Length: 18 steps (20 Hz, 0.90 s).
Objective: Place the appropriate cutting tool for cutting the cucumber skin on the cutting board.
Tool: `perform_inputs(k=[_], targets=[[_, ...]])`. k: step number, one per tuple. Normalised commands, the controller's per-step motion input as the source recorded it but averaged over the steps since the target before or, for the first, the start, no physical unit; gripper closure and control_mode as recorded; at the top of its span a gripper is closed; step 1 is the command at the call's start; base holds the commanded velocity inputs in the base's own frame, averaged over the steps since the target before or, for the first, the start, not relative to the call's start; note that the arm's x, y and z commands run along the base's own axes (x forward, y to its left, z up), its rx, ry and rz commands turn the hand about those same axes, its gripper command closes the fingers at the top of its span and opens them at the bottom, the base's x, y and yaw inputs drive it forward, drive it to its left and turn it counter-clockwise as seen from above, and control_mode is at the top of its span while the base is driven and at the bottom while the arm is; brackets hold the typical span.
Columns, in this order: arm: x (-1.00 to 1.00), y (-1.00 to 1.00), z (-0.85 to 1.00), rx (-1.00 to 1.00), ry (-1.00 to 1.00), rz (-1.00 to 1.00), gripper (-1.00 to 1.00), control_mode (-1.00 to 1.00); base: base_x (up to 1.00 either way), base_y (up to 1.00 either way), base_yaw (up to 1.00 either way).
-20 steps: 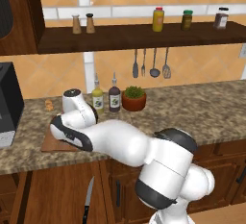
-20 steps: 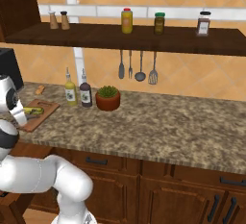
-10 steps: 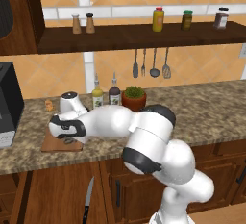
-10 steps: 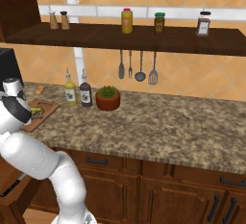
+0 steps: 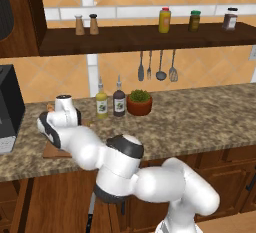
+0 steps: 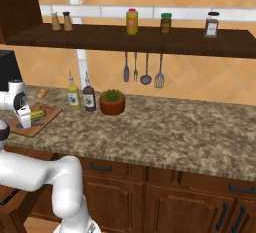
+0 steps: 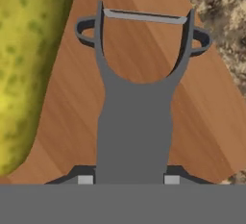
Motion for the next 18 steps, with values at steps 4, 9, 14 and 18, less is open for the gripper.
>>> perform_inputs(k=[4,9,14,18], targets=[[0.21,0.16,-0.28,0.00,0.05,0.00,1.00,-1.00,0.00,0.00,0.00],[-0.04,0.08,-0.50,0.00,0.04,0.00,-1.00,-1.00,0.00,0.00,0.00],[-0.25,-0.10,-0.25,0.00,0.01,0.00,-1.00,-1.00,0.00,0.00,0.00],[-0.40,-0.17,0.00,0.00,0.01,0.00,-1.00,-1.00,0.00,0.00,0.00]])
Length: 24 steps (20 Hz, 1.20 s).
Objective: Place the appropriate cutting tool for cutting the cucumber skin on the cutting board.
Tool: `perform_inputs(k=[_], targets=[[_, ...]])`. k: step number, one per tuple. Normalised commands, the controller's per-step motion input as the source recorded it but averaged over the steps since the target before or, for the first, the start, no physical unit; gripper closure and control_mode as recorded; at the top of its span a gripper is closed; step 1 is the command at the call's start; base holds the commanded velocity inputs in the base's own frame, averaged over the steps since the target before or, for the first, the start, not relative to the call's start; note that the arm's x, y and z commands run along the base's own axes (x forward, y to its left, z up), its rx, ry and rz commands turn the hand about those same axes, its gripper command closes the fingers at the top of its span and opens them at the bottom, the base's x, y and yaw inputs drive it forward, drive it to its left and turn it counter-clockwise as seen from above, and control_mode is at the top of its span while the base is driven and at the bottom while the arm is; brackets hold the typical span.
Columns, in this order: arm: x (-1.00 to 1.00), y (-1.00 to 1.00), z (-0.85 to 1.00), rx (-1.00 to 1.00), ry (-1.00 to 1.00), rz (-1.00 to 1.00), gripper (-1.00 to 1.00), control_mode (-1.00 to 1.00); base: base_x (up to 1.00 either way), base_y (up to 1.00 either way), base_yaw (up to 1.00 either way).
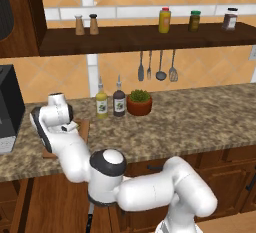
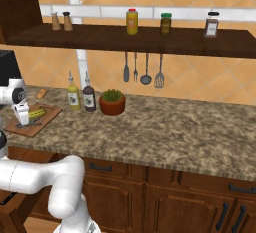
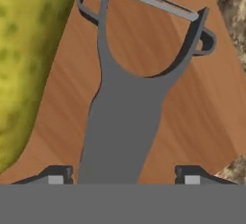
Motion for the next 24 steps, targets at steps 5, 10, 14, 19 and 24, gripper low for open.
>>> perform_inputs(k=[5,10,14,19,24], targets=[[-0.58,-0.17,0.12,0.00,0.00,0.00,-1.00,-1.00,0.00,0.00,0.00],[-0.80,-0.64,0.65,0.00,-0.13,0.04,-1.00,-1.00,0.00,0.00,0.00],[-0.51,-0.67,0.75,0.00,-0.11,0.14,-1.00,-1.00,0.00,0.00,0.00],[-0.95,-0.93,0.32,0.00,-0.07,0.35,-1.00,-1.00,0.00,0.00,0.00],[-1.00,-0.99,0.37,-0.01,-0.09,0.51,-1.00,-1.00,0.00,0.00,0.00]])
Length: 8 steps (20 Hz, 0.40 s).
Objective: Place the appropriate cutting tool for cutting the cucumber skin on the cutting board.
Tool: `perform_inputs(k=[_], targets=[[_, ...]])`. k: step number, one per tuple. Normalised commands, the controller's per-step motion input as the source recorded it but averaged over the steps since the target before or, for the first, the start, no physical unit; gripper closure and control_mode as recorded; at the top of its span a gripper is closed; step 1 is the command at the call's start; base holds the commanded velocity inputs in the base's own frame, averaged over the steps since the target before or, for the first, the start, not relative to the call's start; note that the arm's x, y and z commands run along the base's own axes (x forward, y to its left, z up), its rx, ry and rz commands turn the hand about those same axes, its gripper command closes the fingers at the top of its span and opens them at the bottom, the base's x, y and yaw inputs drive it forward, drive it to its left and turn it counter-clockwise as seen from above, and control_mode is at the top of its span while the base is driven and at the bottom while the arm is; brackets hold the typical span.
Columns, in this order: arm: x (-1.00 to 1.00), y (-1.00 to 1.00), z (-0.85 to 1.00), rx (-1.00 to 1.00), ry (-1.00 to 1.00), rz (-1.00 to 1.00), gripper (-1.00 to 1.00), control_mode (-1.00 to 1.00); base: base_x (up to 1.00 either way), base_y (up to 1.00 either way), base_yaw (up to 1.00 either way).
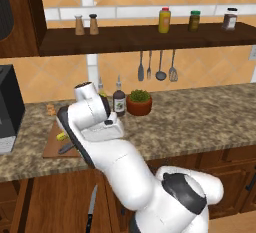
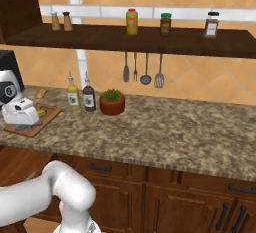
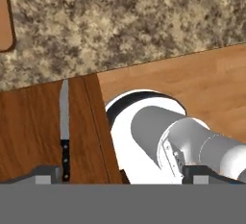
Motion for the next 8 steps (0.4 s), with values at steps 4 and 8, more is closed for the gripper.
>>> perform_inputs(k=[4,8], targets=[[-1.00,-0.99,0.51,0.00,-0.18,0.45,-1.00,-1.00,0.00,0.00,0.00],[-1.00,-1.00,0.39,0.02,-0.12,0.28,-1.00,-1.00,0.00,0.00,0.00]])
